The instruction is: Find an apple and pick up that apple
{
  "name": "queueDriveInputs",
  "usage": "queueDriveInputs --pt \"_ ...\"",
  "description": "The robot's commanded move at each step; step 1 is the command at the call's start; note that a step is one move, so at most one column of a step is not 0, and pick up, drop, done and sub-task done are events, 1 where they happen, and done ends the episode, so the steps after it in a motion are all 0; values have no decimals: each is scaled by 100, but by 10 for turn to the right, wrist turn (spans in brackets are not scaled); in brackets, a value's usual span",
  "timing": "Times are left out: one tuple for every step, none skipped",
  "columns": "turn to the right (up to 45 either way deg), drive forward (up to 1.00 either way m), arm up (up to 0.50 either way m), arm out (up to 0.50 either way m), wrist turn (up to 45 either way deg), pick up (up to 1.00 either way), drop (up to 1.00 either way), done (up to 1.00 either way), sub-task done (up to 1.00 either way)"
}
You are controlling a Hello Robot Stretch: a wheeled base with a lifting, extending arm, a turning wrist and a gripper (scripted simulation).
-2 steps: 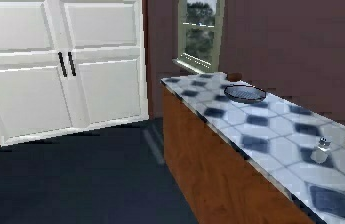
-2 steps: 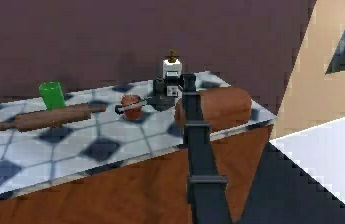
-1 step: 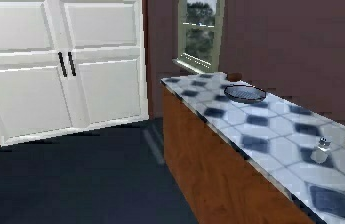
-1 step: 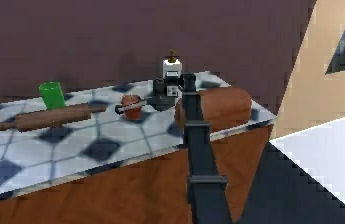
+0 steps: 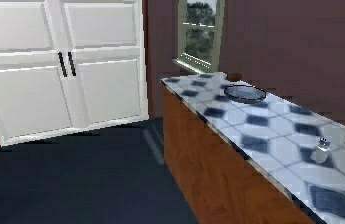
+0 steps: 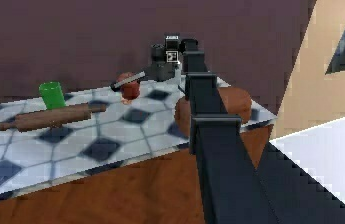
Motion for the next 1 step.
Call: queueDriveInputs --pt "0 0 0 0 0 0 0 100 0"
